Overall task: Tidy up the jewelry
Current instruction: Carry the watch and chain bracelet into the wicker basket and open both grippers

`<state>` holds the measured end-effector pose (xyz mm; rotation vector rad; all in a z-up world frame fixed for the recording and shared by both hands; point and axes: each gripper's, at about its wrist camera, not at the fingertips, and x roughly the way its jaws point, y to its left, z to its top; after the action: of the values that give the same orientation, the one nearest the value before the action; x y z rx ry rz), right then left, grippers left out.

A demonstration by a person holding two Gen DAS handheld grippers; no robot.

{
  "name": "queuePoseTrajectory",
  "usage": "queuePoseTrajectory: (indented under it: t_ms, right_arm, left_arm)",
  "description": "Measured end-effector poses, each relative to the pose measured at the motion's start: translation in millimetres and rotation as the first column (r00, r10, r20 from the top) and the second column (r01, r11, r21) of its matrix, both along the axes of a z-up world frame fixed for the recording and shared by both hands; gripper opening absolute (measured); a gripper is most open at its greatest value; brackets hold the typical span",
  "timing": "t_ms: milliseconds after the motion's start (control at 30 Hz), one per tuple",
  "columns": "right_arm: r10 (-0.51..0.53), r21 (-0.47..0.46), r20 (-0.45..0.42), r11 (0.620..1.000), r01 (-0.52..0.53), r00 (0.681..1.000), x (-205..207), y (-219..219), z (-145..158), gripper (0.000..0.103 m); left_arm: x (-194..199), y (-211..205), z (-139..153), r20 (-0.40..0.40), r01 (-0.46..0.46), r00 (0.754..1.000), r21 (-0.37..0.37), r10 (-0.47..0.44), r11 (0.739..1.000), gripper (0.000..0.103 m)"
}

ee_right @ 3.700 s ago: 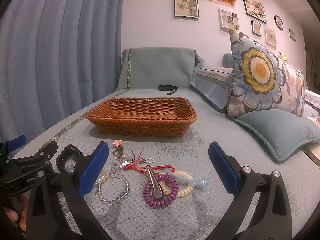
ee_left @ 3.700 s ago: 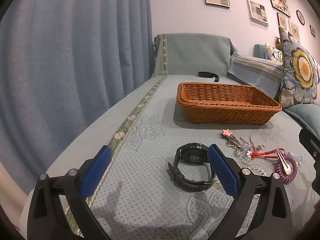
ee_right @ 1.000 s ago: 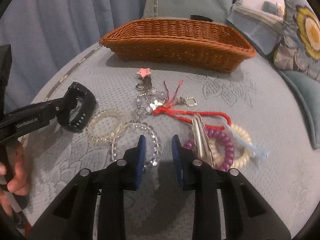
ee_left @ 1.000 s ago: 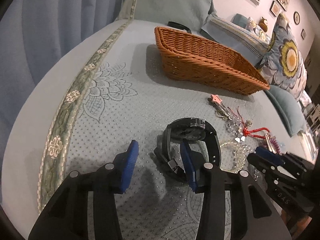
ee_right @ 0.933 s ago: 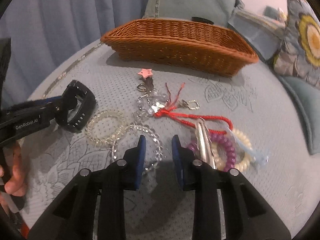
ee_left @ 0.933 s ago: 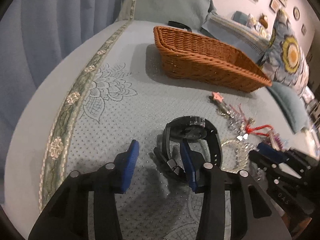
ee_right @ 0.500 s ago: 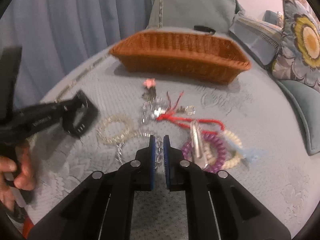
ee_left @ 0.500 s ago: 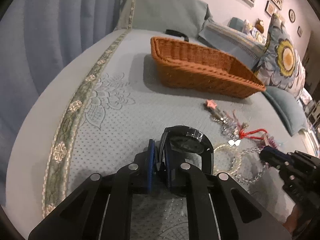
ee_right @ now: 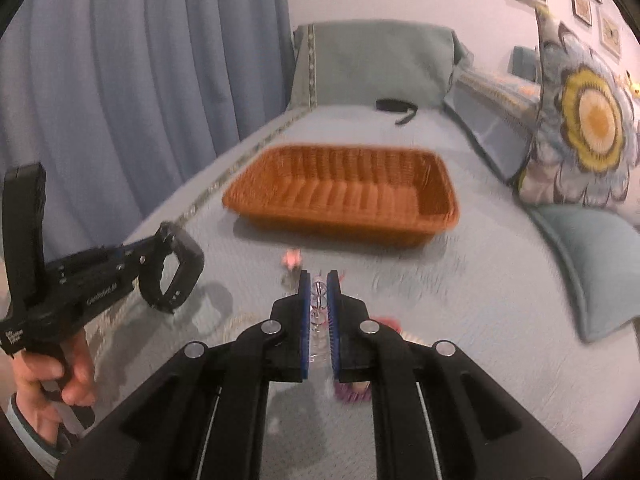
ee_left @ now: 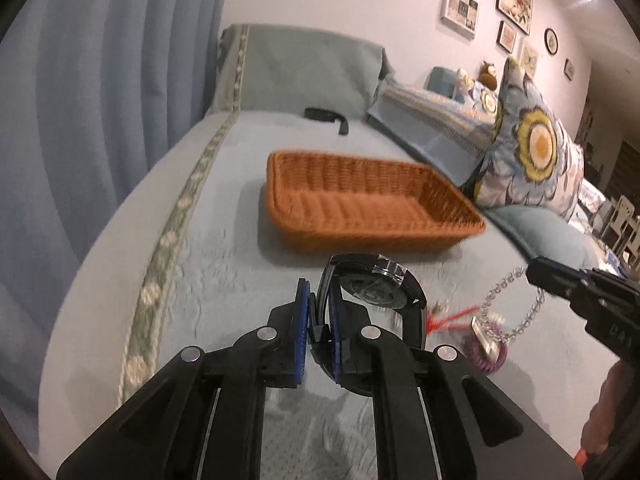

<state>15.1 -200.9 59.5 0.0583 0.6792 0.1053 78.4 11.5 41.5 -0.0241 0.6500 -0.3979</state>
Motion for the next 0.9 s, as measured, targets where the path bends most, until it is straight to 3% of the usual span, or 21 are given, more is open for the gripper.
queuePoseTrajectory:
  t_ms: [200, 333, 600, 833, 900]
  right_arm:
    - [0.006, -0.034, 0.034, 0.999, -0.005, 0.999, 50.9, -8.6, 33.3, 0.006]
    - [-0.004, -0.031, 0.028, 1.000, 0.005, 1.000, 94.1, -16.1, 34.1, 0.006]
    - [0.002, 0.036, -0.107, 0.999, 0.002, 0.994, 181.6, -28.6, -19.0, 0.006]
    - [-0.073, 0.015, -0.159, 0.997, 0.076, 0.985, 195.0, -54.2, -54.1, 0.006]
    - [-0.089, 0.007, -0.166, 0.996, 0.092, 0.982, 192.0, -58.9, -59.2, 0.007]
  left_arm:
    - [43.6, -21.3, 25.1, 0.041, -0.005, 0.999, -0.014, 0.005, 1.000, 0.008]
    - [80.4, -37.4, 27.9, 0.037, -0.004, 0.999, -0.016, 0.005, 1.000, 0.008]
    - [144.5, -66.2, 3.5, 0.007, -0.020, 1.000, 0.022, 0.020, 1.000, 0.008]
    - [161.6, -83.5, -22.5, -0.024, 0.009, 1.000, 0.068, -0.007, 0.998, 0.008]
    - [160.5, -86.7, -26.6, -0.028, 0.016, 1.000, 0.078, -0.014, 0.997, 0.015]
